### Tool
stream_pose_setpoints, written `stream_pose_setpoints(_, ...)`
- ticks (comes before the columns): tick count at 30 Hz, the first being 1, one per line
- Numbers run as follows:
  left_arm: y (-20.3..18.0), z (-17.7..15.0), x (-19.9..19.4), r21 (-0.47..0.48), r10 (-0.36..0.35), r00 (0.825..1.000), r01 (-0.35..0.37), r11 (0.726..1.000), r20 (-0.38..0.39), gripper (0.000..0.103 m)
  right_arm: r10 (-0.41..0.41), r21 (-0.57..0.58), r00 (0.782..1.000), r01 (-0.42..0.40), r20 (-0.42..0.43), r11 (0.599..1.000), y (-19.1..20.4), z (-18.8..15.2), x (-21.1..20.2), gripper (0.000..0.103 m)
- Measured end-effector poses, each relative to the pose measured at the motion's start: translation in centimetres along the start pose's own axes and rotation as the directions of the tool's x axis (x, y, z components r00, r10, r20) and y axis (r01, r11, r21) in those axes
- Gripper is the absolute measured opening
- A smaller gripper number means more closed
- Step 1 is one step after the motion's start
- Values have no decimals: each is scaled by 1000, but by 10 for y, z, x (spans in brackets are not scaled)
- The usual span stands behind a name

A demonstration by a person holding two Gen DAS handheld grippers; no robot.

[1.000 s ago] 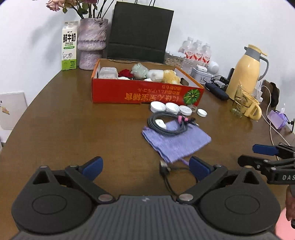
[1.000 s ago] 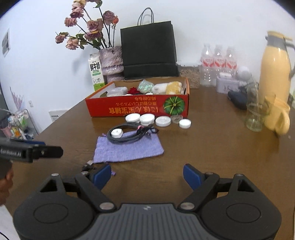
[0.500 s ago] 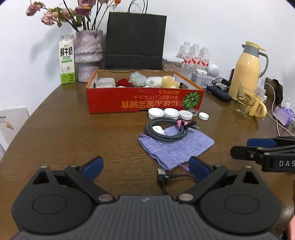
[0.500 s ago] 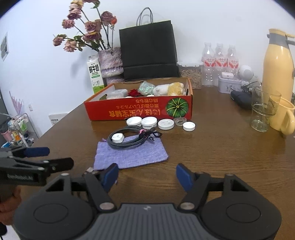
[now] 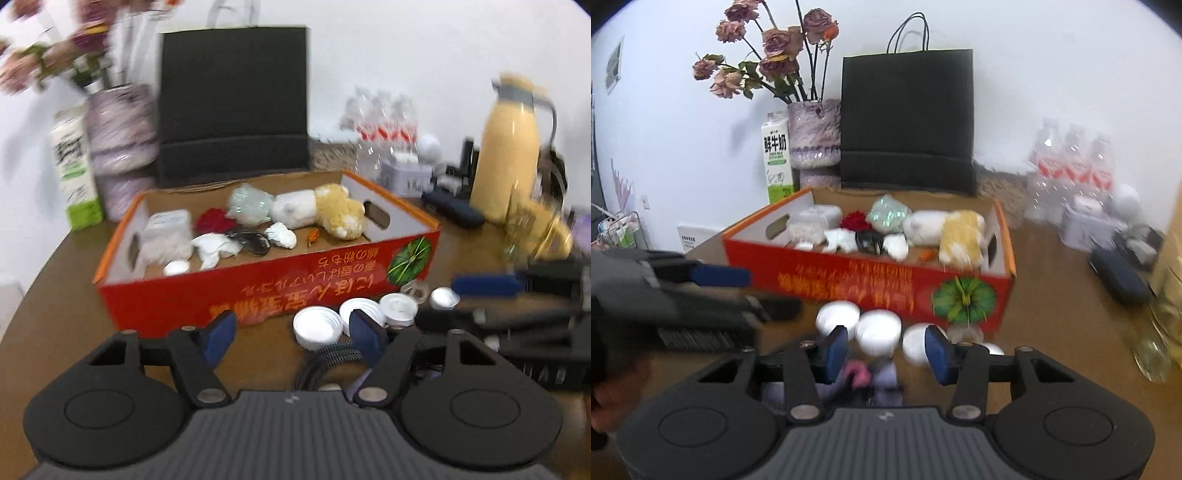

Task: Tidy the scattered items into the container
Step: 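Grasp a white round lid with left tool while right tool grasps another lid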

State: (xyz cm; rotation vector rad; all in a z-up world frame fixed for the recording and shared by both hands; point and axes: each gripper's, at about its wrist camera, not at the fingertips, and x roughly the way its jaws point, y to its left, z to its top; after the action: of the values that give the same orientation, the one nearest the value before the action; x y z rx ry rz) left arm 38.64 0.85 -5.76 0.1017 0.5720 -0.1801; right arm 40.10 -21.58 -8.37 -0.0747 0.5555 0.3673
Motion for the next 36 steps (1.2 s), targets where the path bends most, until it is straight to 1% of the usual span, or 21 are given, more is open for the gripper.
stream_pose_setpoints(1, -4, 1, 13, 39, -4, 1000, 5, 999, -20, 59, -6, 3, 1000, 6, -2, 1000, -2, 4, 7, 44)
stream_pose_setpoints(2, -5, 1, 23, 56, -4, 999, 6, 998, -42, 49, -6, 8, 1000, 6, -10, 1000, -4, 7, 15, 43)
stream_pose_setpoints(3, -4, 2, 31, 51, -2, 998, 5, 999, -59, 45, -1, 19, 1000, 2, -18, 1000, -8, 11, 23, 41)
stream_pose_setpoints(4, -2, 3, 38, 35, -9, 997, 11, 999, -73, 41, 6, 28, 1000, -6, -26, 1000, -11, 14, 30, 37)
stream_pose_setpoints(5, 1, 3, 42, 17, -21, 997, 22, 1000, -80, 39, 12, 33, 999, -11, -37, 999, -13, 15, 36, 34)
stream_pose_setpoints(7, 5, 5, 50, -22, -54, 994, 52, 998, -93, 37, 19, 21, 997, -18, -70, 1000, -15, 18, 51, 33)
stream_pose_setpoints(9, 5, 5, 58, -23, -61, 991, 58, 998, -117, 26, 34, 0, 996, -34, -86, 999, -12, 18, 64, 32)
stream_pose_setpoints(10, 5, 5, 63, -21, -51, 989, 49, 999, -139, 19, 40, -10, 995, -41, -94, 999, -11, 16, 70, 30)
stream_pose_setpoints(11, 5, 5, 66, -26, -49, 987, 45, 999, -151, 15, 41, -16, 994, -42, -103, 999, -10, 15, 76, 26)
stream_pose_setpoints(12, 6, 3, 65, -39, -57, 989, 52, 998, -137, 11, 35, -17, 993, -37, -117, 999, -10, 13, 83, 24)
stream_pose_setpoints(14, 4, 1, 63, -26, -63, 989, 60, 998, -130, 9, 40, -20, 991, -43, -128, 999, -10, 8, 89, 16)
stream_pose_setpoints(15, 3, 0, 62, -10, -48, 991, 47, 999, -126, 8, 47, -23, 989, -51, -138, 998, -9, 6, 91, 13)
stream_pose_setpoints(17, 2, -1, 60, -4, -21, 992, 21, 1000, -124, 7, 61, -33, 990, -65, -126, 997, -6, 3, 90, 9)
stream_pose_setpoints(19, 6, -1, 54, -15, -6, 994, 4, 1000, -113, 6, 55, -48, 992, -61, -115, 997, -3, 1, 88, 6)
stream_pose_setpoints(22, 14, 4, 45, -50, 7, 996, -12, 999, -90, 6, 52, -50, 994, -57, -97, 997, 0, 2, 83, 4)
stream_pose_setpoints(26, 19, 11, 29, -66, 22, 999, -24, 998, -39, 6, 39, -41, 997, -42, -64, 998, 3, 7, 69, 4)
stream_pose_setpoints(29, 21, 13, 7, -88, 40, 999, -41, 995, -8, 6, 25, -15, 1000, -25, -14, 1000, 2, 13, 50, 4)
stream_pose_setpoints(31, 24, 10, -16, -122, 48, 999, -46, 991, 18, 6, -1, 13, 1000, 1, 12, 1000, 0, 14, 33, 4)
stream_pose_setpoints(33, 25, 5, -39, -135, 77, 996, -71, 988, 37, 6, -39, 46, 999, 38, 38, 998, -2, 13, 10, 4)
stream_pose_setpoints(36, 26, -7, -73, -156, 104, 994, -97, 983, 34, 6, -25, 113, 997, 16, 78, 993, -5, 3, -30, 4)
